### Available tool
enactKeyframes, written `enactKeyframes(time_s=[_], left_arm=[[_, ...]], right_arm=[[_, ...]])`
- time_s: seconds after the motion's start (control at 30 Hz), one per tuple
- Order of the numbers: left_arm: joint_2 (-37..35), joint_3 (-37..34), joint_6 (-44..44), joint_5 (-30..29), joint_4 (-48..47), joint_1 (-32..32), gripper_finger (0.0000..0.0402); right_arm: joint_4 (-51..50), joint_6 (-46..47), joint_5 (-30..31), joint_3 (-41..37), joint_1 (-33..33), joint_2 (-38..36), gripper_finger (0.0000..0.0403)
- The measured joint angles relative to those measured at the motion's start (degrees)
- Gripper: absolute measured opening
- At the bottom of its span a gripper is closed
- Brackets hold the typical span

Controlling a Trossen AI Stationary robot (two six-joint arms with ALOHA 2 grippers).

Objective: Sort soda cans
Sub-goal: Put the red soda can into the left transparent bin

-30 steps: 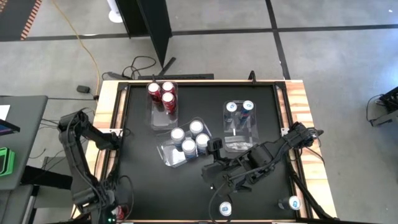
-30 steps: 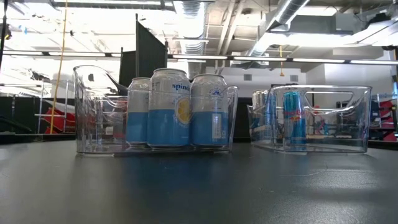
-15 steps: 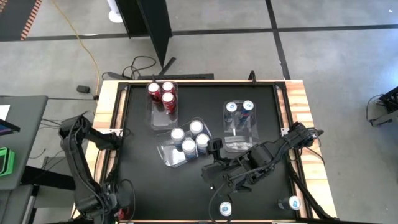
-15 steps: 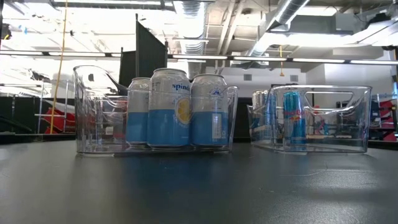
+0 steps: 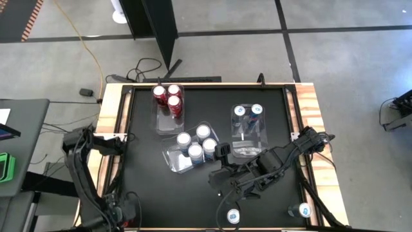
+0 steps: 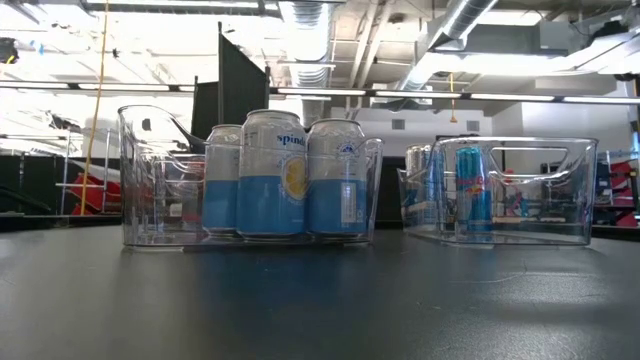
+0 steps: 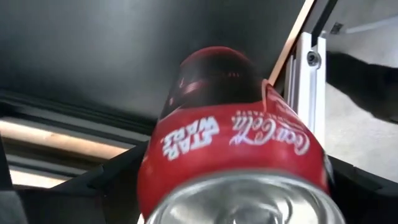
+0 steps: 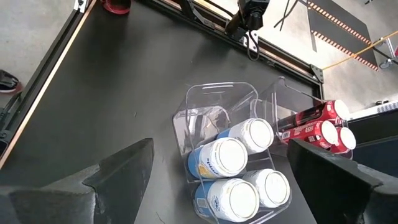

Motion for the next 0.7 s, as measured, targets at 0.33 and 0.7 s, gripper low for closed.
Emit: enactKeyframes(time_s=[0.33,0.7], left_arm=[[1.7,0.0,3.1,-4.1,-0.5,-0.5,0.0309],[1.6,0.1,3.6,-9.6,-0.7,-0.5,0.0294]], right_arm=[[0.0,0.3,0.0,0.0,0.0,0.0,0.0388],[0.0,0.9,0.0,0.0,0.0,0.0,0.0388]])
